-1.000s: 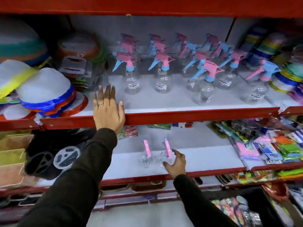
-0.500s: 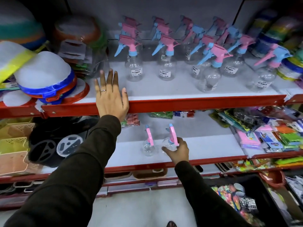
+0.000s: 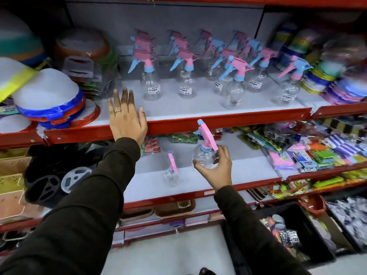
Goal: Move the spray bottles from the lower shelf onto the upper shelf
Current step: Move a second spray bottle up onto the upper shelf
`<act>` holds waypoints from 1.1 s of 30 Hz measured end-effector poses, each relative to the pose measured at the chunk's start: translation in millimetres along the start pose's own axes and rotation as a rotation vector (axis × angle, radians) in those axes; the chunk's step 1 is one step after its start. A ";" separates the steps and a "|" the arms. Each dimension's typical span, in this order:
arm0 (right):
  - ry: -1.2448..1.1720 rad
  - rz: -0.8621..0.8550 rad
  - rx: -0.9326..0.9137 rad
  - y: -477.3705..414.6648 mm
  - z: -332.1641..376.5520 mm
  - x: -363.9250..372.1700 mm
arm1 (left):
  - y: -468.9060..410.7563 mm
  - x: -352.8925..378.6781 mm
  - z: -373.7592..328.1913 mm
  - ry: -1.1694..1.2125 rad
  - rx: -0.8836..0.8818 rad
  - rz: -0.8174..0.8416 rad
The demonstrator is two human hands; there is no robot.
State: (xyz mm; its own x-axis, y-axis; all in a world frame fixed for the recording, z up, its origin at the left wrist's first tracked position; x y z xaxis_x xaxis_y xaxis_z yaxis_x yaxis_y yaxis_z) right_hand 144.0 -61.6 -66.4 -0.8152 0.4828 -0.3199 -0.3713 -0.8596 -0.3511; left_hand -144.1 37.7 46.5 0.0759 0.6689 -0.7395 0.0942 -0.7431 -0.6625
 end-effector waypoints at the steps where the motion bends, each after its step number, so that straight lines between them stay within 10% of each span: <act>1: -0.017 -0.017 -0.021 -3.9 7.9 -3.8 | 0.5 0.3 0.2 0.001 0.001 0.002; 12: -0.122 -0.187 -0.220 -81.4 93.3 -19.8 | 2.3 -0.2 -0.5 0.023 -0.003 0.003; 33: 0.042 -0.026 -0.022 -159.8 93.0 38.1 | -2.1 -0.2 0.9 0.022 0.012 -0.014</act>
State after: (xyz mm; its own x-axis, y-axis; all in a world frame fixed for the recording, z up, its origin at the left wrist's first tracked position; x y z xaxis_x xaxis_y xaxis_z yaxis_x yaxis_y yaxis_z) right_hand 131.0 78.5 59.3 -0.7861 0.5116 -0.3468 -0.3818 -0.8433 -0.3783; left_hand -145.3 39.1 47.9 0.0961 0.6795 -0.7274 0.0838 -0.7337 -0.6743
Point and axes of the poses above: each hand's wrist, its own y-axis away from the middle knuckle, its own x-axis out of the palm, z = x × y, the point moved 8 cm from there along -y, towards the middle knuckle, and after that the axes turned 7 degrees about -z, right-handed, at the moved point
